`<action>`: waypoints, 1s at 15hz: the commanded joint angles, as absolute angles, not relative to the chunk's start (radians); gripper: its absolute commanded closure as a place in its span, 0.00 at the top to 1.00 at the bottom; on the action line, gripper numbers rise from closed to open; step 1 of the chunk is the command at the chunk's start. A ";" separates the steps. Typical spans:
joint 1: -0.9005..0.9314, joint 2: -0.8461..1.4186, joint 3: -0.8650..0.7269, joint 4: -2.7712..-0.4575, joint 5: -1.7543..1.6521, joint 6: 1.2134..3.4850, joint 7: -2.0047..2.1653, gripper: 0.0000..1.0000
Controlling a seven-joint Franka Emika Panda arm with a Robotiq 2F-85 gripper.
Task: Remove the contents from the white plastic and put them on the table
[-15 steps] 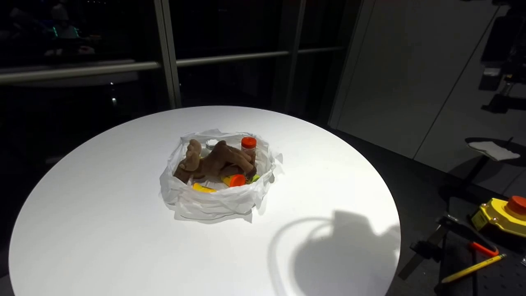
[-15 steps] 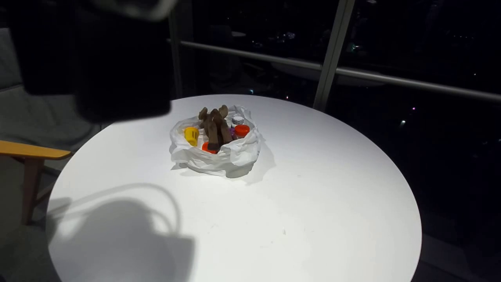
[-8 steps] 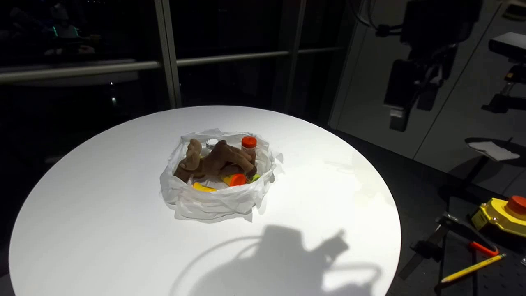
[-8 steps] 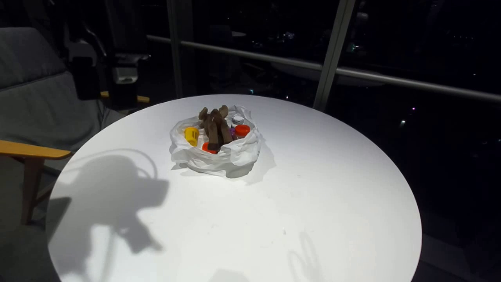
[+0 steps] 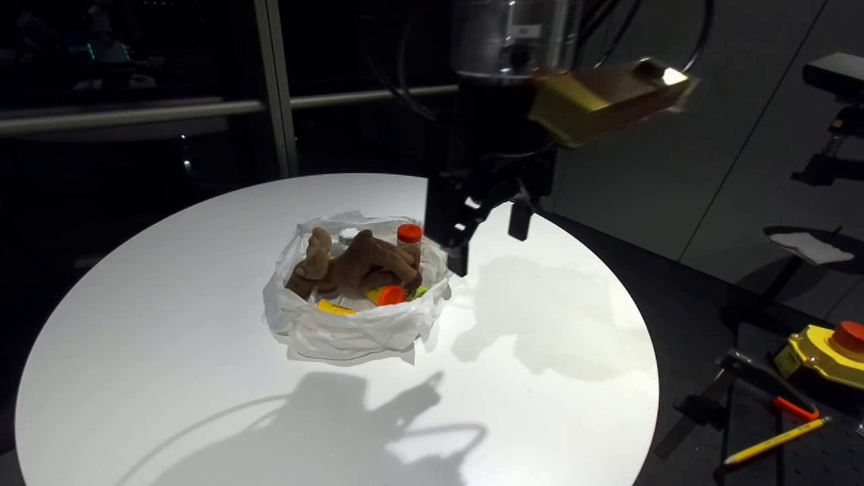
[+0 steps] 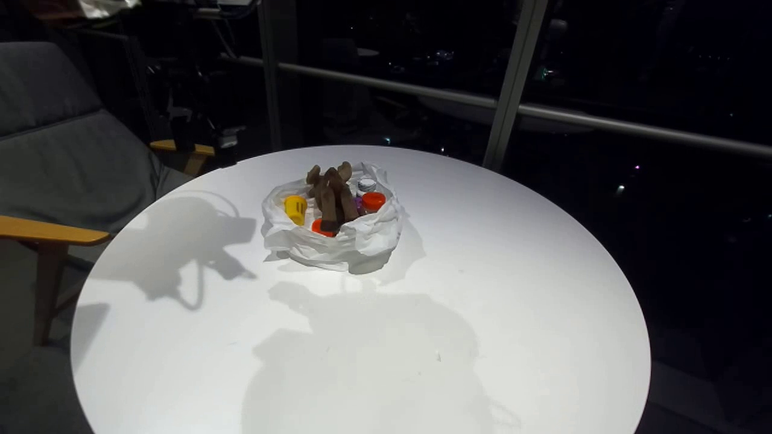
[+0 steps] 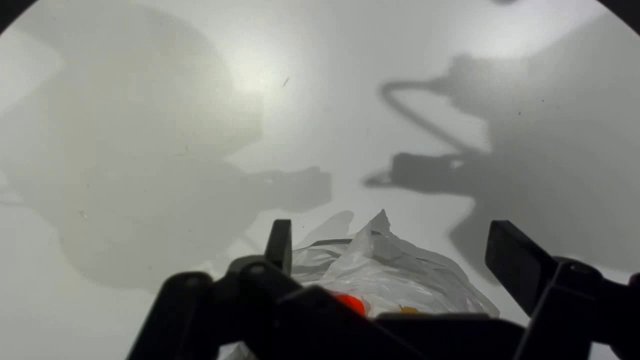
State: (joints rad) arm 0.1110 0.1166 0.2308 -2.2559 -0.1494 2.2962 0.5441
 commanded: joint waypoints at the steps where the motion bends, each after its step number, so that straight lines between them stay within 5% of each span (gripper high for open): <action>1: 0.172 0.325 0.169 -2.043 -0.227 2.325 0.537 1.00; 15: 0.238 0.665 0.007 -1.657 -0.292 2.366 0.279 1.00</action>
